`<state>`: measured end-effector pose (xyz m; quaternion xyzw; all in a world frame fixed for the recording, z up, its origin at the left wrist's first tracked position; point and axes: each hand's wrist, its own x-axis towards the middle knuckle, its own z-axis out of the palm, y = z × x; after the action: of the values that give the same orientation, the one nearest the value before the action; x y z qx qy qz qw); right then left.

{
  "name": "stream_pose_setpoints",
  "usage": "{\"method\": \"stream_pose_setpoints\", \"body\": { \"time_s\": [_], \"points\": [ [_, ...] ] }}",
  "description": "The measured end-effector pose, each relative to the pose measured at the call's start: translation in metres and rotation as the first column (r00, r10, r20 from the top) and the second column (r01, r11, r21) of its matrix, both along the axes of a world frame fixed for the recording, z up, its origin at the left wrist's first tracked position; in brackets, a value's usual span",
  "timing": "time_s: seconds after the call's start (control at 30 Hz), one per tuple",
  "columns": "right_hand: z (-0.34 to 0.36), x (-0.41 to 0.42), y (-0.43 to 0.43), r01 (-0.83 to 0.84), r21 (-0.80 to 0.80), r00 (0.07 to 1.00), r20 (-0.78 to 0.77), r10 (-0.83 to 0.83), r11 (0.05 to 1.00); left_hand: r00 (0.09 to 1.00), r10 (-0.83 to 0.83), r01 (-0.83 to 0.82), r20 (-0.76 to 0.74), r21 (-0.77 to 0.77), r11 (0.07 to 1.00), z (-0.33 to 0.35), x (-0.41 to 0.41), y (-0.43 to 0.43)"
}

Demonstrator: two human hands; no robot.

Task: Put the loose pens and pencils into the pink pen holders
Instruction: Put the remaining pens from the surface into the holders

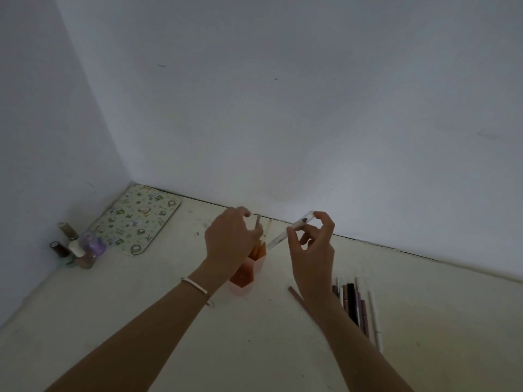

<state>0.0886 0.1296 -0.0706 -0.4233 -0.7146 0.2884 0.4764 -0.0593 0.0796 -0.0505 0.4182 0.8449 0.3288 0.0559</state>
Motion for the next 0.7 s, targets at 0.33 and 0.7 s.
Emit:
{"method": "stream_pose_setpoints", "body": {
  "time_s": [0.33,0.7],
  "points": [
    [-0.036,-0.032,-0.005,-0.021,0.014,0.933,0.36,0.014,1.0,0.982,-0.066,0.039,0.174,0.156,0.987,0.054,-0.016,-0.028],
    [-0.012,0.039,0.037,0.286,-0.05,0.952,0.125,-0.279,0.957,0.919,-0.356,0.373,0.167,-0.088,0.924,-0.012,0.083,-0.004]
  ]
}}
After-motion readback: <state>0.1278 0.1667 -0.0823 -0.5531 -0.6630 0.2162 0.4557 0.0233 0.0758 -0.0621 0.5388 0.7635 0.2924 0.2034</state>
